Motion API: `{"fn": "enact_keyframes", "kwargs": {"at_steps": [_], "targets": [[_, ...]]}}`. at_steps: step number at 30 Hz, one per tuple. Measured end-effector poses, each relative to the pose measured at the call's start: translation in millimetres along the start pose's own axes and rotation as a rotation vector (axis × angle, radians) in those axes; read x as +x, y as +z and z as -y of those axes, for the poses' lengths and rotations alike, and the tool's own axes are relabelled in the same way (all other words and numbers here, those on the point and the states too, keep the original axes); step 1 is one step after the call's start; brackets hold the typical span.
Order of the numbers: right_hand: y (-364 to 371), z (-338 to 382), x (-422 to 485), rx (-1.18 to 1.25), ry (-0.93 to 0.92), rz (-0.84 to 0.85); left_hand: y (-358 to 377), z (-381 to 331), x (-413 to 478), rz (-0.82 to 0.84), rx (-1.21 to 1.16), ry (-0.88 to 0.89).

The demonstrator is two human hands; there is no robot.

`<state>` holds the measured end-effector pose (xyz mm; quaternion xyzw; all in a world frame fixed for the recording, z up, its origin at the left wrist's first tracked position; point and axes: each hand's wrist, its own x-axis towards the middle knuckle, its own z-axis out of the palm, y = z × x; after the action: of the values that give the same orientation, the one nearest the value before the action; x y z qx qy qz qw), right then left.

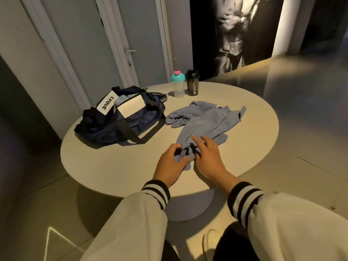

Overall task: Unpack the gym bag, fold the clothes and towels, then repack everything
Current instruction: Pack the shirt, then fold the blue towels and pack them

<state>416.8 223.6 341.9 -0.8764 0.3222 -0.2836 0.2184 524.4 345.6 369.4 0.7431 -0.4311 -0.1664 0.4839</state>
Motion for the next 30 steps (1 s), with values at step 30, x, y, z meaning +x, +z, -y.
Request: {"fn": "enact_keyframes", "kwargs": {"at_steps": [30], "targets": [[-18.9,25.1,-33.2,0.136,-0.146,-0.089,-29.5,8.0,-15.9,-0.399,-0.315,-0.262]]}}
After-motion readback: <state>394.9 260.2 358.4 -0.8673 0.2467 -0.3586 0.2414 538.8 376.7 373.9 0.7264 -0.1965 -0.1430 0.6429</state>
